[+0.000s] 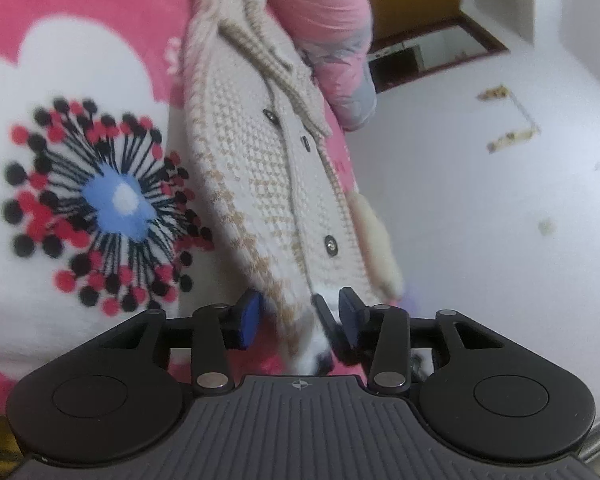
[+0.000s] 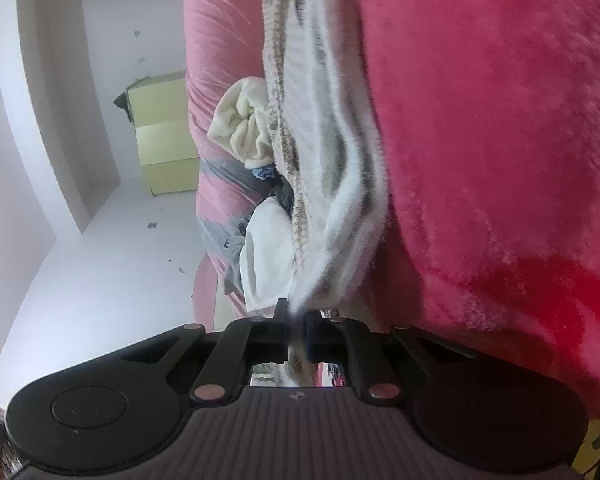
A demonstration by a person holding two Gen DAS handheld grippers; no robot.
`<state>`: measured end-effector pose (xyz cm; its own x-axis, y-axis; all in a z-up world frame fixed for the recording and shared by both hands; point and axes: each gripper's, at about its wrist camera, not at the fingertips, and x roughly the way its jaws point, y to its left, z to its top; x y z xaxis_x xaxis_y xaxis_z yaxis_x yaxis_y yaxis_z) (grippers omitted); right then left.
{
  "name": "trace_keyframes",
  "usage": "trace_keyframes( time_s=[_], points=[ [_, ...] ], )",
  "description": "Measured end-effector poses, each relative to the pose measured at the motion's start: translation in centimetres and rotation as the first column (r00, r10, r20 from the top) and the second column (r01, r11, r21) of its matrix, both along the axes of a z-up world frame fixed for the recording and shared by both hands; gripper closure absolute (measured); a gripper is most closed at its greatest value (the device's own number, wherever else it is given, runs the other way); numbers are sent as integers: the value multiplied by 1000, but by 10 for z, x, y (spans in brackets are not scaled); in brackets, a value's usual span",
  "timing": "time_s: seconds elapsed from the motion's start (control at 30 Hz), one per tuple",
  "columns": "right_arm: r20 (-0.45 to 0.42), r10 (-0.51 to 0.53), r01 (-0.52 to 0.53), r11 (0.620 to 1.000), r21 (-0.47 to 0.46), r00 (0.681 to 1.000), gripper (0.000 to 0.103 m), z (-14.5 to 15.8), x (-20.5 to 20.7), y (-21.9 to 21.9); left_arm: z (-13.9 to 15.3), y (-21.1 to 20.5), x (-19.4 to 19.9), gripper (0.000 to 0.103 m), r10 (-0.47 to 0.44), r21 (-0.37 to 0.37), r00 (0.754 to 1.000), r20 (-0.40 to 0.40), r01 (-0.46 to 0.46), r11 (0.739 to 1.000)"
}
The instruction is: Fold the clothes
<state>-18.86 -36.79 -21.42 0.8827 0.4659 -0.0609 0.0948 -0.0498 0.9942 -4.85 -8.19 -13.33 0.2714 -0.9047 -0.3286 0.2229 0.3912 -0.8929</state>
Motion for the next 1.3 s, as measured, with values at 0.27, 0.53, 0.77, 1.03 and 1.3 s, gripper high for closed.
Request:
trace_keyframes(
  time_s=[0.27,0.53,0.77,1.03,1.3],
  points=[
    [43,13,-10,999,-51,999,96,13,-1,-5,-11,-42,39,61,-88,-37,992,-86,85,996],
    [32,137,-115,919,-377,990,69,57,-20,-18,-3,-62,40,81,-143,70,989,-26,144,987],
    [39,-135,134,828,-545,990,40,96,-88,-107,8,-68,28,86,-169,198,984,57,155,968],
    [-84,-522,361,688,-629,849,38,96,-92,-208,21,-80,12,85,-217,368,962,165,144,919],
    [-134,-504,338,729,-595,853,36,70,-65,-250,28,-92,8,83,-246,481,947,205,121,868]
  ],
)
